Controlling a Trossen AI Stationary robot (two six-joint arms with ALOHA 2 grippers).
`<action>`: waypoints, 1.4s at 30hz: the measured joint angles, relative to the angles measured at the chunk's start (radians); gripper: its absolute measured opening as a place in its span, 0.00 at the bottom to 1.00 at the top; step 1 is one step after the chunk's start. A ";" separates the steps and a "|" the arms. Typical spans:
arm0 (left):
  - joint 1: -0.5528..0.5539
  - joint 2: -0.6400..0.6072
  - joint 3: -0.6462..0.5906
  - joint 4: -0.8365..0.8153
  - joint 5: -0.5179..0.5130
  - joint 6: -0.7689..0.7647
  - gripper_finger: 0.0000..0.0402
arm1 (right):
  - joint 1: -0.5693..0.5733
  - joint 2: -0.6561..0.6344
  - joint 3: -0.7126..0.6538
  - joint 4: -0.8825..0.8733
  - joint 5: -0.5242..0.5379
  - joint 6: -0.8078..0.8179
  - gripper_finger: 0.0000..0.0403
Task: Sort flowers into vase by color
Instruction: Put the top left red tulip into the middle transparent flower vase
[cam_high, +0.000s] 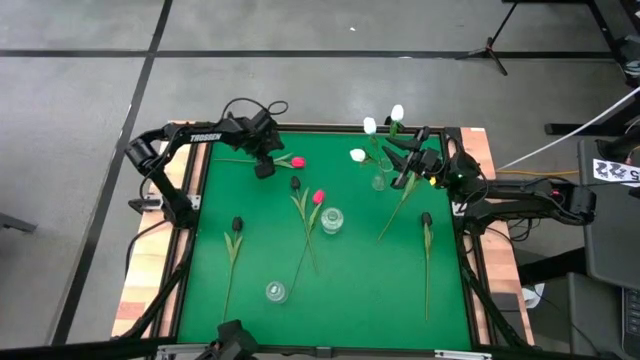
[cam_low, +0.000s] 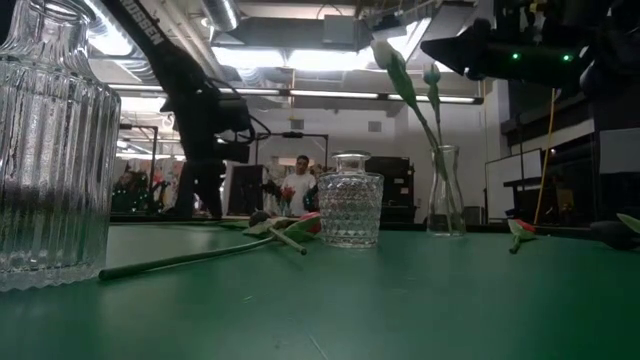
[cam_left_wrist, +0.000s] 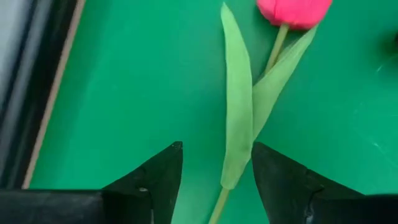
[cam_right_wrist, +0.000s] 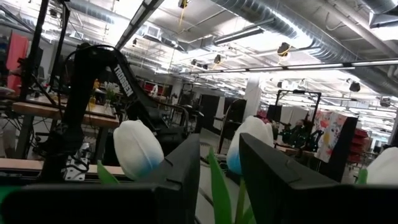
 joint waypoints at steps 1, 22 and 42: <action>0.000 0.008 0.000 0.001 0.001 0.003 0.45 | 0.000 0.000 0.000 0.000 0.005 0.000 0.28; 0.000 0.027 0.010 -0.038 -0.001 -0.061 0.05 | 0.002 0.000 0.000 0.003 0.086 0.034 0.28; -0.161 -0.640 0.057 0.593 0.176 -0.606 0.02 | 0.002 0.000 0.000 0.063 0.090 0.035 0.28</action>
